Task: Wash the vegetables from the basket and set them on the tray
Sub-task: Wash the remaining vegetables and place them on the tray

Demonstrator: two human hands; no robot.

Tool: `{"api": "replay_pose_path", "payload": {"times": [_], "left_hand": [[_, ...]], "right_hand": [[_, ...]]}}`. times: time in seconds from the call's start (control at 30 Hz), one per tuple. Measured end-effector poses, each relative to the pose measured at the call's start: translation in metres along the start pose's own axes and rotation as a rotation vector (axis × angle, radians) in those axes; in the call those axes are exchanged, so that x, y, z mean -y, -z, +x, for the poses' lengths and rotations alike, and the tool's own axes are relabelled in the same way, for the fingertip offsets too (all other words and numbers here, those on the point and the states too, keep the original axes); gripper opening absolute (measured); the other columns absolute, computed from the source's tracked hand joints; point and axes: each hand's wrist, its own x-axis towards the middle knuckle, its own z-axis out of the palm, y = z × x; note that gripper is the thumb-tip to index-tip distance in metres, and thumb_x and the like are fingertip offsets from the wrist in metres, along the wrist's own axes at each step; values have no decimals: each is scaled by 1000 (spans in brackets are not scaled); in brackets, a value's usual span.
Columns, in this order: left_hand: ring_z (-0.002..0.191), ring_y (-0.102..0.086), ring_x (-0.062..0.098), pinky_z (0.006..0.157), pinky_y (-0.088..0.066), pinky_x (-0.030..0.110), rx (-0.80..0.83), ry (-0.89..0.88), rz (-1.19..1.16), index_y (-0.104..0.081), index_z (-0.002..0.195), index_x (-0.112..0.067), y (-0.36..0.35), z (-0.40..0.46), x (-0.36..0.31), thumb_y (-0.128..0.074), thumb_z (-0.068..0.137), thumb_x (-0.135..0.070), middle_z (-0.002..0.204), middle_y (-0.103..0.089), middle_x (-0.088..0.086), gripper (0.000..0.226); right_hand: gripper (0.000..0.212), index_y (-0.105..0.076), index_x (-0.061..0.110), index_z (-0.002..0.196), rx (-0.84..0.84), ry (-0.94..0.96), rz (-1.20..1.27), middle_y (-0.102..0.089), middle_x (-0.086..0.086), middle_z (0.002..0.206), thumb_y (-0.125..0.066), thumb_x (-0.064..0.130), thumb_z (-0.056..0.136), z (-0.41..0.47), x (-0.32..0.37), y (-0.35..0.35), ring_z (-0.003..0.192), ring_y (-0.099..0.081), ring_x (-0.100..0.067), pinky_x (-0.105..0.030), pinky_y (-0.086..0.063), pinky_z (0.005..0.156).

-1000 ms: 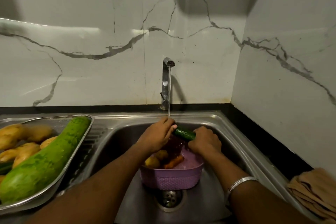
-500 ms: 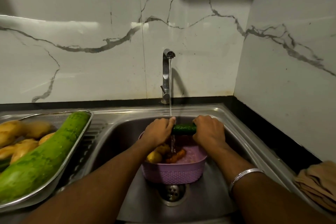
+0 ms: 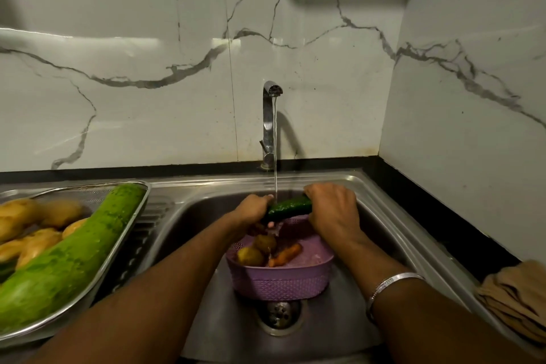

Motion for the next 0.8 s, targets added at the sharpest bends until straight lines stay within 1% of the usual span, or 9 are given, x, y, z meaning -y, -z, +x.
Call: {"api": "replay_pose_path", "payload": {"times": [0.07, 0.13, 0.2, 0.3, 0.4, 0.5, 0.57, 0.7, 0.8], "left_hand": [[45, -50, 11, 48, -39, 24, -51, -87, 102, -63, 87, -7, -3, 0, 1, -35, 108, -43, 59, -59, 2, 50], [59, -57, 11, 62, -45, 30, -229, -378, 371, -61, 78, -16, -5, 1, 3, -33, 108, -47, 67, -61, 0, 51], [71, -60, 10, 73, -48, 30, -329, -606, 547, -68, 91, -20, -6, 0, 5, -33, 108, -47, 79, -67, -1, 48], [81, -62, 10, 78, -48, 28, -334, -751, 605, -69, 101, -23, -3, 2, 5, -39, 107, -42, 90, -70, -2, 35], [85, -61, 12, 75, -51, 33, -283, -726, 323, -62, 97, -23, -3, 7, 9, -45, 106, -36, 90, -65, -2, 24], [108, -63, 23, 94, -57, 44, -104, -370, -310, -57, 117, -24, -6, 3, 7, -49, 105, -28, 116, -62, 8, 15], [114, -63, 29, 101, -53, 51, 14, -241, -584, -54, 125, -21, -7, 0, 5, -52, 103, -13, 121, -61, 13, 24], [114, -67, 31, 104, -51, 47, 112, -260, -736, -62, 123, -11, 1, -5, 6, -56, 99, -2, 123, -69, 18, 26], [110, -70, 26, 96, -57, 41, 94, -288, -733, -66, 121, -8, 6, -12, 5, -60, 97, -3, 115, -73, 13, 25]], "right_hand": [[21, -67, 26, 108, 16, -23, -13, -69, 1, 103, -74, 28, 89, -1, 0, 0, 97, -63, -19, -37, -51, 89], [26, -67, 25, 112, 43, -81, -19, -69, -1, 106, -75, 29, 88, -2, 1, -1, 99, -64, -22, -37, -51, 88], [33, -68, 25, 115, 88, -166, 1, -70, -3, 108, -77, 29, 84, -1, -1, -1, 102, -66, -25, -38, -51, 88], [40, -70, 28, 117, 220, -295, 100, -71, -4, 110, -78, 30, 78, 0, -2, -5, 103, -67, -27, -36, -53, 86], [35, -74, 25, 107, 421, -411, 317, -72, -2, 97, -80, 30, 73, 4, -2, -12, 90, -69, -23, -34, -58, 81], [30, -76, 20, 91, 542, -471, 580, -72, -1, 81, -88, 24, 63, 8, -3, -21, 77, -69, -18, -31, -58, 70], [31, -75, 21, 94, 590, -455, 706, -70, 2, 76, -89, 22, 67, 7, -2, -24, 69, -64, -13, -27, -49, 60], [28, -69, 13, 99, 622, -490, 1039, -63, -4, 66, -77, 36, 86, 7, 4, -22, 50, -54, -16, -26, -43, 47], [48, -65, 6, 107, 607, -516, 1229, -64, -10, 72, -41, 48, 105, 10, 14, -22, 56, -59, -21, -28, -47, 49]]}}
